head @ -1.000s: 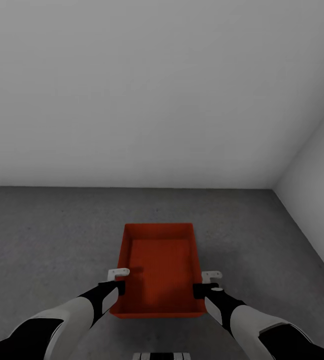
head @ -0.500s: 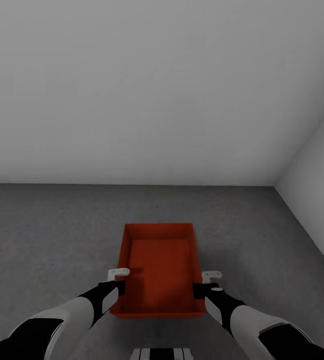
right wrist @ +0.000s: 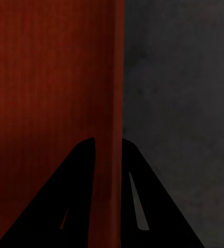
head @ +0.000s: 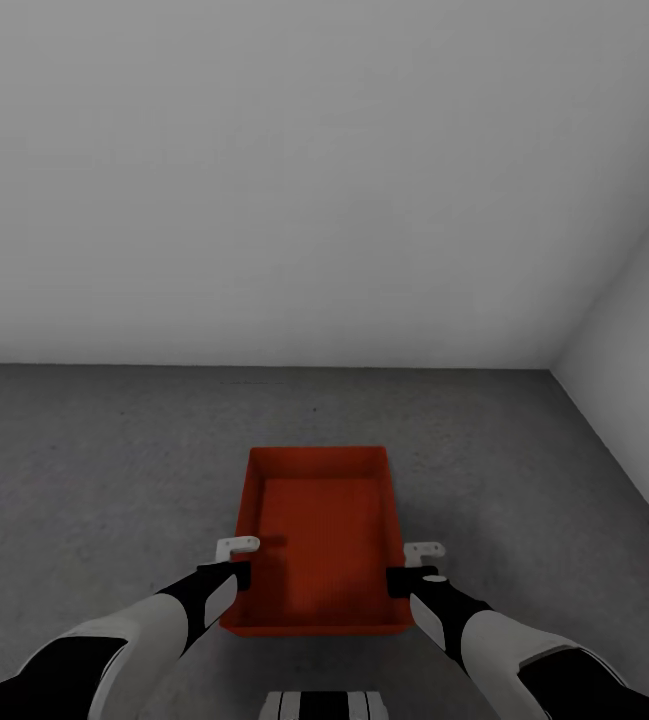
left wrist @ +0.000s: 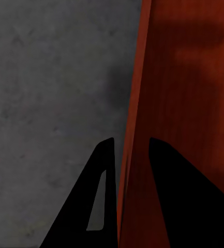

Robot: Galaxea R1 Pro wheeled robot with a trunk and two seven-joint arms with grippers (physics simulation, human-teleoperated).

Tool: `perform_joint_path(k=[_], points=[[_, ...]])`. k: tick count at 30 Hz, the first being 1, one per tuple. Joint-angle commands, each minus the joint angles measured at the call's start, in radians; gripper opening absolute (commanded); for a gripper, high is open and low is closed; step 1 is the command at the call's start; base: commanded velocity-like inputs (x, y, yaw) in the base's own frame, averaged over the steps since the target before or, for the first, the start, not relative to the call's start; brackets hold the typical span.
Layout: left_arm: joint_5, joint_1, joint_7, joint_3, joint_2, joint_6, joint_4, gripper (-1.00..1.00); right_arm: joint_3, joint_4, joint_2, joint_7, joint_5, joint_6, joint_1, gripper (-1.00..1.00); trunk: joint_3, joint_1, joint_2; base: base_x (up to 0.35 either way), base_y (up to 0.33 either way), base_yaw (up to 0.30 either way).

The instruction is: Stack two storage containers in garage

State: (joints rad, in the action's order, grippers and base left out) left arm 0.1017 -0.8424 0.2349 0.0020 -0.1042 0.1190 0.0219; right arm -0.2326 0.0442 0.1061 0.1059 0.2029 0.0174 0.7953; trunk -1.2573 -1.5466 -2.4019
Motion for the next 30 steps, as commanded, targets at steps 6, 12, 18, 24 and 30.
perform_joint_path(k=[6,12,18,24,30], points=[[-0.007,-0.001,0.015,0.024,0.006,-0.007,0.006,-1.0,0.002,-0.003,0.0,0.005,0.016,0.002,-0.001,-1.0,-0.001,0.0,0.0,0.0,0.0,0.0],[-0.007,0.0,0.015,0.024,0.005,-0.007,0.006,-1.0,0.002,-0.003,0.0,0.005,0.016,0.002,0.0,-1.0,-0.001,0.0,0.0,0.0,0.0,0.0],[-0.007,0.0,0.015,0.024,0.005,-0.007,0.006,-1.0,0.002,-0.003,-0.001,0.005,0.016,0.001,0.0,-1.0,-0.001,0.0,0.0,0.0,0.0,0.0],[-0.005,0.0,0.015,0.025,0.006,-0.006,0.006,-1.0,0.002,-0.003,-0.002,0.004,0.016,0.001,-0.001,-1.0,-0.001,0.0,0.0,0.0,0.0,0.0],[-0.005,-0.001,0.014,0.025,0.005,-0.006,0.006,-1.0,0.002,-0.003,-0.002,0.004,0.016,0.001,0.0,-1.0,-0.001,0.0,0.0,0.0,0.0,0.0]])
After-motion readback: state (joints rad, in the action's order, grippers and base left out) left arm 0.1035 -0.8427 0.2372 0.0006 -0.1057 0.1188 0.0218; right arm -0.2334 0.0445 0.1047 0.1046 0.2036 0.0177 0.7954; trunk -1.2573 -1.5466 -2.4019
